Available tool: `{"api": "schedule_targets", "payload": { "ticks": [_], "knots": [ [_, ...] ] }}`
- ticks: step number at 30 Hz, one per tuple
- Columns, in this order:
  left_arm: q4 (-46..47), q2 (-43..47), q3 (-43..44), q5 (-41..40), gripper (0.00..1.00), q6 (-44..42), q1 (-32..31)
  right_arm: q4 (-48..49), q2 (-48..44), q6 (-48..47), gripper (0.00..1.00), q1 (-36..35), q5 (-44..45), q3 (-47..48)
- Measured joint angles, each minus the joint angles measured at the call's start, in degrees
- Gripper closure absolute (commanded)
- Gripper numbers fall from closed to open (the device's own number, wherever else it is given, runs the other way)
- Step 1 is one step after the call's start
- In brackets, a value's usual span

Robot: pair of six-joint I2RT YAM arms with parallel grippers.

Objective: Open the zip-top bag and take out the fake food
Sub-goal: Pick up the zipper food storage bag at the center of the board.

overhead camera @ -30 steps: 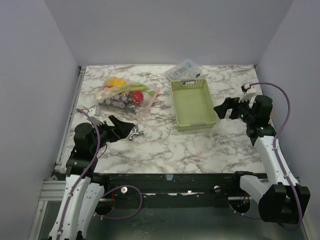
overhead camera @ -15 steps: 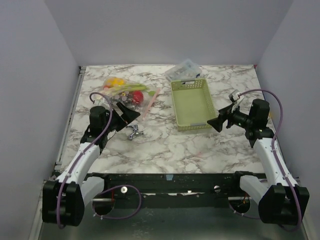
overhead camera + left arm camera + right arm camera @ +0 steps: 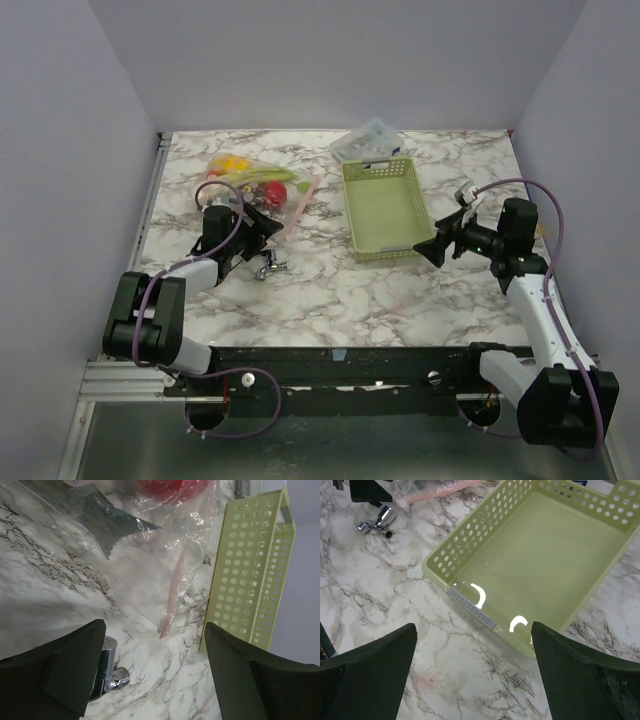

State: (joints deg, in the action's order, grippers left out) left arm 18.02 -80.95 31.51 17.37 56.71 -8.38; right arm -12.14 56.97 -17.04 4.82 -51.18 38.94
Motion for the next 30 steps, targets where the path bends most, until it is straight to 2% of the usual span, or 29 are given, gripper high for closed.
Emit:
{"api": "schedule_targets", "payload": {
  "ticks": [7,20,30],
  "knots": [
    [8.83,-8.11,0.00,-0.04,0.28,5.44,-0.31,-0.04,0.02,-0.59,0.00,0.00,-0.04,0.00],
    [17.09,-14.49,0.00,-0.26,0.54,10.67,-0.37,-0.02,0.04,-0.66,0.00,0.00,-0.37,0.00],
    [19.63,-15.85,0.00,-0.20,0.52,12.59,-0.39,-0.02,0.04,-1.03,0.00,0.00,-0.39,0.00]
  ]
}}
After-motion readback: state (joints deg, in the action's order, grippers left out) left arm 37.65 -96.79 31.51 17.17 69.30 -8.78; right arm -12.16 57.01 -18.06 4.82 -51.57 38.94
